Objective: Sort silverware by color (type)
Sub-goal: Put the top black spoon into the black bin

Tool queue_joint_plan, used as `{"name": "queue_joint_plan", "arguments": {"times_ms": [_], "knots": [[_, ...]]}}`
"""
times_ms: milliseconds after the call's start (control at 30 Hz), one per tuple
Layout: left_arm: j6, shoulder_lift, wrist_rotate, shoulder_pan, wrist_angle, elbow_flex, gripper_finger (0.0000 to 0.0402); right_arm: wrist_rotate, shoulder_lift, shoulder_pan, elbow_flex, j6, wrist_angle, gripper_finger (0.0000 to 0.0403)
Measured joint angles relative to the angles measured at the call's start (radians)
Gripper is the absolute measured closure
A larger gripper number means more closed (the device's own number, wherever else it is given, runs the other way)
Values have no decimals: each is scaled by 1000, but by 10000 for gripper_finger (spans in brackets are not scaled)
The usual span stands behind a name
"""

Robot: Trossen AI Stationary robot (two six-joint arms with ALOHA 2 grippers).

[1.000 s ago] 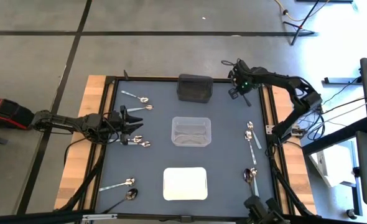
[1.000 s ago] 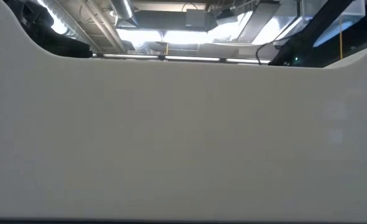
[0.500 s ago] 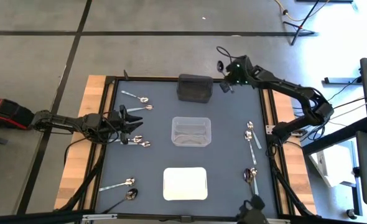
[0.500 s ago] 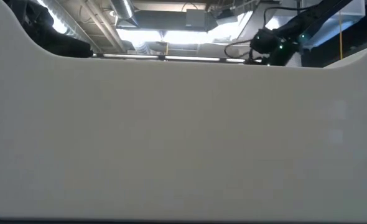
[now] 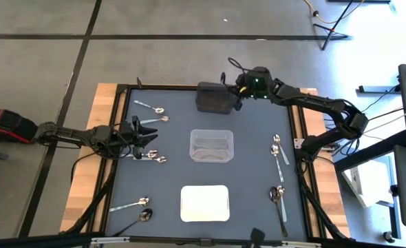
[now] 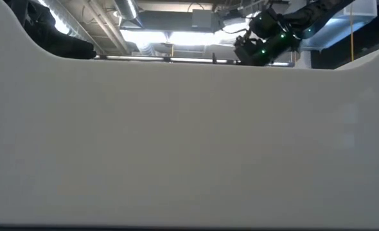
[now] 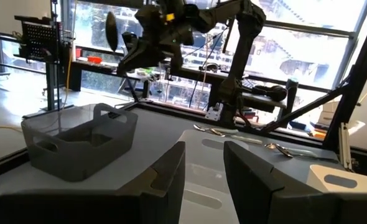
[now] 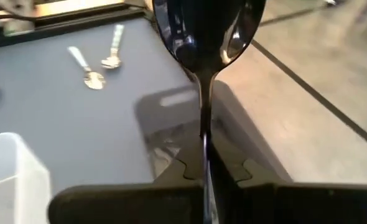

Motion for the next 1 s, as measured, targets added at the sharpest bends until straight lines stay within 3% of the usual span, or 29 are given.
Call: {"name": "queue_joint_plan", "arguments": {"times_ms": [300,567,833,1000], "knots": [[8,72,-6,0,81,17,296,-14,1,49,0,-67,17,403],[33,187,-5,0,97,61,296,-6,133,31,17,-94,237,403],[33,223,21,0,100,61,296,-12,316,13,194,-133,99,403],[32,222,20,0,101,61,296,42,393,14,238,-142,17,399]]}}
